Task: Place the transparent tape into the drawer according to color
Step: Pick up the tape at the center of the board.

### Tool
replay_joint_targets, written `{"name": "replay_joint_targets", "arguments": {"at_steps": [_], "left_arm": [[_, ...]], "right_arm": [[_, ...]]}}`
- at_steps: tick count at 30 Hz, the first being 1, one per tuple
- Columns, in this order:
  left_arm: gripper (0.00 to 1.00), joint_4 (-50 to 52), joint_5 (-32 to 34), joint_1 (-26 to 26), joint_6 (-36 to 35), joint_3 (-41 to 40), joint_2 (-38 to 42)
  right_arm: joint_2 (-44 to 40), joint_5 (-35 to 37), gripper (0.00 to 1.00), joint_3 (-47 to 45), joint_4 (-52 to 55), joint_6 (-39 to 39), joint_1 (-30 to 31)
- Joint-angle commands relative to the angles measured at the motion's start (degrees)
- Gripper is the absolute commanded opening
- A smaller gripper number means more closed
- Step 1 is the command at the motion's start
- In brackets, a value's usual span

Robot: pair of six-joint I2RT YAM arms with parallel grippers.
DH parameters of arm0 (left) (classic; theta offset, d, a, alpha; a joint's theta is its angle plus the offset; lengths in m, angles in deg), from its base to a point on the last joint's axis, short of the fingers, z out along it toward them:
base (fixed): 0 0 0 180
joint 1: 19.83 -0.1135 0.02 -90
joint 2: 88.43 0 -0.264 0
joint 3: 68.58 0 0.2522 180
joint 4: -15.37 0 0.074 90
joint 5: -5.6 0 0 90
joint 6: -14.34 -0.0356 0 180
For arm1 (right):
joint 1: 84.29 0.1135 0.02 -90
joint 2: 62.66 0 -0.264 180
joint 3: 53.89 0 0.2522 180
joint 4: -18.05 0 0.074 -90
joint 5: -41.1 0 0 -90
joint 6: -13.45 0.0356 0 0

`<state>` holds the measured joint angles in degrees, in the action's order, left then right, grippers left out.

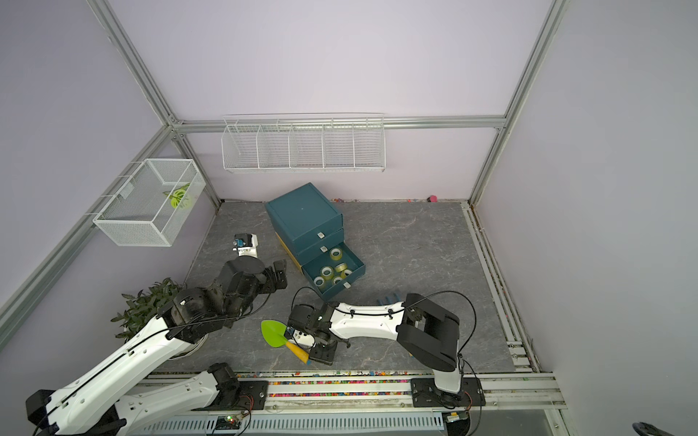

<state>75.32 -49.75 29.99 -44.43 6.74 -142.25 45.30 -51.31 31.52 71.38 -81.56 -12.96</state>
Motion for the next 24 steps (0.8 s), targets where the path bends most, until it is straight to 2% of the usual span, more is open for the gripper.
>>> {"name": "replay_joint_targets", "arguments": {"at_steps": [1, 16, 19, 24], "left_arm": [[1.0, 1.41, 0.5, -0.41, -0.64, 1.45, -0.13], [1.0, 3.8, 1.4, -0.5, -0.64, 4.8, 1.66], [1.0, 3.9, 1.43, -0.5, -0.56, 4.72, 1.28], [1.0, 3.69, 1.34, -0.47, -0.57, 4.45, 0.85]], "right_arm": [[1.01, 1.01, 0.65, 0.63, -2.21, -1.13, 0.21], [4.23, 3.81, 0.64, 1.5, -7.11, -1.02, 0.2], [4.87, 4.6, 0.61, 1.81, -6.51, -0.2, -0.12], [3.02, 2.64, 0.5, -0.83, -7.99, 2.25, -2.88]]}}
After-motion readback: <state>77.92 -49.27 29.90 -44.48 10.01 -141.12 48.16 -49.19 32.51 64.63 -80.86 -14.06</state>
